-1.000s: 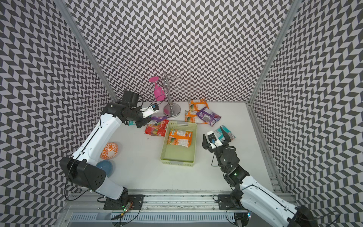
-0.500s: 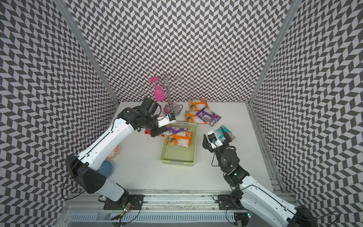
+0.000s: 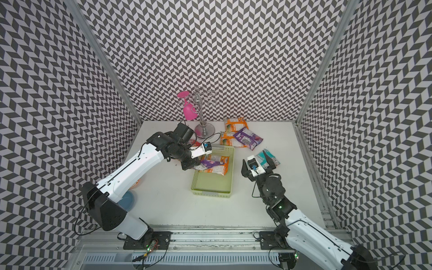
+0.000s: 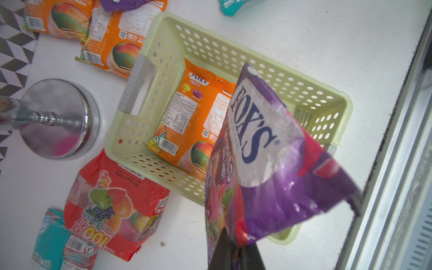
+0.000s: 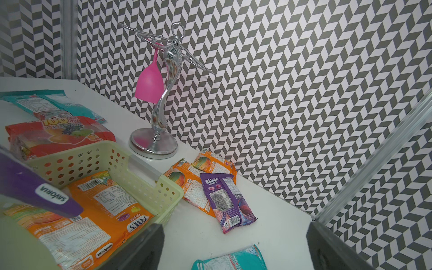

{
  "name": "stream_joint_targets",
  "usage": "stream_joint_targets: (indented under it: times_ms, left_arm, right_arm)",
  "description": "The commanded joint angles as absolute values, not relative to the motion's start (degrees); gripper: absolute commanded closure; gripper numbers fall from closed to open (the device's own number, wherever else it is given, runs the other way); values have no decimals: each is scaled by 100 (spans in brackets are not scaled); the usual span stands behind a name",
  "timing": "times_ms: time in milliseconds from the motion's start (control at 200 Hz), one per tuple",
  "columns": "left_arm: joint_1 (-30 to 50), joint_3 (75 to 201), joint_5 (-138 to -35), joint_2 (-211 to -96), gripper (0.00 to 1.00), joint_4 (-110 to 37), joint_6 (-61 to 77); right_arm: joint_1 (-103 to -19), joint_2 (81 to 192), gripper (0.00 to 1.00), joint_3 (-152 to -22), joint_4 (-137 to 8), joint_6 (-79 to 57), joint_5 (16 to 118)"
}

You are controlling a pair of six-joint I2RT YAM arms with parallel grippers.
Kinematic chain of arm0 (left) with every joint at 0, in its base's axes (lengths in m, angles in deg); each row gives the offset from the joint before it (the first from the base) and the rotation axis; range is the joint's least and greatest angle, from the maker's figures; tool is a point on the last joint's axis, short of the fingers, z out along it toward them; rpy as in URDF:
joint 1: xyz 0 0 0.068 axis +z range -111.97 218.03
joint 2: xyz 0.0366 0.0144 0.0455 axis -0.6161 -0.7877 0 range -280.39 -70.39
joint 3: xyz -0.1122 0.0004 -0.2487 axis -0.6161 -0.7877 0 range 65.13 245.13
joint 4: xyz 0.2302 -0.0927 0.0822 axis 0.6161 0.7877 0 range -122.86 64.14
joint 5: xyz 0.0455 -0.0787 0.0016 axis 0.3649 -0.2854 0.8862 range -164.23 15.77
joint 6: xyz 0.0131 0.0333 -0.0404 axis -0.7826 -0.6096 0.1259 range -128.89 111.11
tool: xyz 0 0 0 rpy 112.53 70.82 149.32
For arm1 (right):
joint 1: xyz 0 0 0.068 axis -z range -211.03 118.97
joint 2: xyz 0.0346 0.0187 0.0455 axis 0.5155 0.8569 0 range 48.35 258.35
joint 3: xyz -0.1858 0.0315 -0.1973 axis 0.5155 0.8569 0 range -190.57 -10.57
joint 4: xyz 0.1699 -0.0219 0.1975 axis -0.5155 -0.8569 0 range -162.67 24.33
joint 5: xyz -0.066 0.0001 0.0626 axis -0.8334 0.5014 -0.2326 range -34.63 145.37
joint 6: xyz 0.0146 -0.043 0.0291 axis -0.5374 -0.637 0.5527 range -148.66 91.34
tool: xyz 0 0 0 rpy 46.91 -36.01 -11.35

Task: Put the candies in the basket
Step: Place the candy in the basket.

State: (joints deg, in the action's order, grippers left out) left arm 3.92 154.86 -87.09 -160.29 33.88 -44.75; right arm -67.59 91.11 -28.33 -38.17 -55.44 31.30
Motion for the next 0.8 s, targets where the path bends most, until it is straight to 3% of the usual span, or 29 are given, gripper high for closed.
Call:
stream_joint_targets:
  times_ms: [0,245,436,561,706,796]
  left_arm:
    - [326,15298,-8834,-15933,100,3476,-4391]
    - [156,15104,-8285,-16065,100,3112,-3940]
    - [147,15170,-8774,-16107,100,3076,-3709]
    - [129,15124,-8979,-16045,61,3098,-3692]
    - [166,15381,-9159,-15877,32,3229,-3745]
    - [345,15461,-9345,-15740,26,3220,-3753]
  right_arm:
    - [-6724,9069,1,-2773,-3478,-5508,3151]
    - [-6724,9109,1,-2802,-3542,-5470,3219]
    - [-6724,9158,1,-2809,-3512,-5451,3248]
    - [-6724,9113,1,-2781,-3505,-5383,3565]
    - [-6724,9163,1,-2780,-3549,-5371,3577]
    - [-6724,9133,1,-2785,-3529,-5375,3766]
